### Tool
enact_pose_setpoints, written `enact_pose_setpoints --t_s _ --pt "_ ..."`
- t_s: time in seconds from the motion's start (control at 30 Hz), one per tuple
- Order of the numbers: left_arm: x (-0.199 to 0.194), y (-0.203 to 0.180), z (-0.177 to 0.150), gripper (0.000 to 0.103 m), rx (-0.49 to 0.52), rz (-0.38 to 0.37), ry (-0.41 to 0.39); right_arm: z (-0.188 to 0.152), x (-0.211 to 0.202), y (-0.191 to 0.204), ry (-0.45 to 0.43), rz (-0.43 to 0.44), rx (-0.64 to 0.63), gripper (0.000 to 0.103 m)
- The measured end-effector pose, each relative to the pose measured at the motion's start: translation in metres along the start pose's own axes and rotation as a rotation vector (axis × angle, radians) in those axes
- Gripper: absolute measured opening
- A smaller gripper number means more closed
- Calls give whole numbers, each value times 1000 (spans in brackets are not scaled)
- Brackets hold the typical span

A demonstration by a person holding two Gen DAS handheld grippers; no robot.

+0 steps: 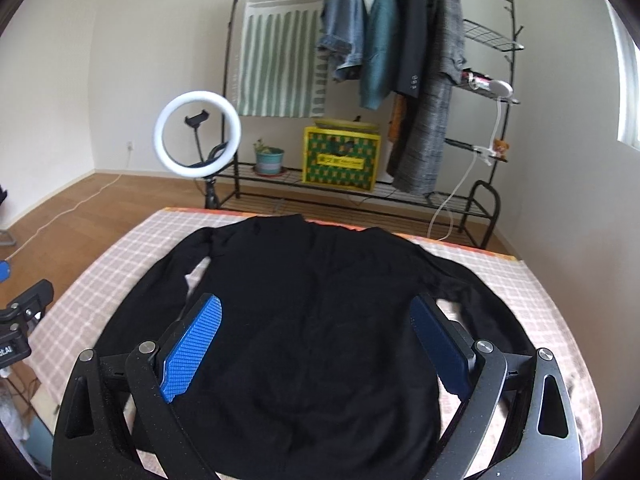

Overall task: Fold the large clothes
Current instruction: 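Lower the left tool onto the sweater's side edge and close it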

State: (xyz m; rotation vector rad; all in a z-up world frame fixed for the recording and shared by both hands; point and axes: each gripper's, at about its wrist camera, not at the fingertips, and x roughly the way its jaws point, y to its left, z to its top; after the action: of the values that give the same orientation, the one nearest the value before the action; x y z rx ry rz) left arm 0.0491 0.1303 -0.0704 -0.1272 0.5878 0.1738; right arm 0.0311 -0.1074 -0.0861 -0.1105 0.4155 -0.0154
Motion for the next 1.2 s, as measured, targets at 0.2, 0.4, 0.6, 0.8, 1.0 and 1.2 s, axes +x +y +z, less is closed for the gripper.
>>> enact_pose_setpoints --t_s 0.2,0.4,0.6,0.8,1.0,1.2 --pt "48 51 -12 76 -117 17 166 6 34 10 78 138 18 95" --pt "108 82 -44 50 -240 -60 403 23 68 14 109 311 102 86" --pt "142 87 -82 48 -314 -121 578 35 95 26 158 389 105 64" --pt "152 84 -91 48 -309 -96 604 43 116 25 197 451 154 64" --pt "162 83 -86 6 -333 -102 589 54 138 28 218 461 144 64" --pt "160 83 -68 4 -366 -147 515 67 162 31 247 476 117 64"
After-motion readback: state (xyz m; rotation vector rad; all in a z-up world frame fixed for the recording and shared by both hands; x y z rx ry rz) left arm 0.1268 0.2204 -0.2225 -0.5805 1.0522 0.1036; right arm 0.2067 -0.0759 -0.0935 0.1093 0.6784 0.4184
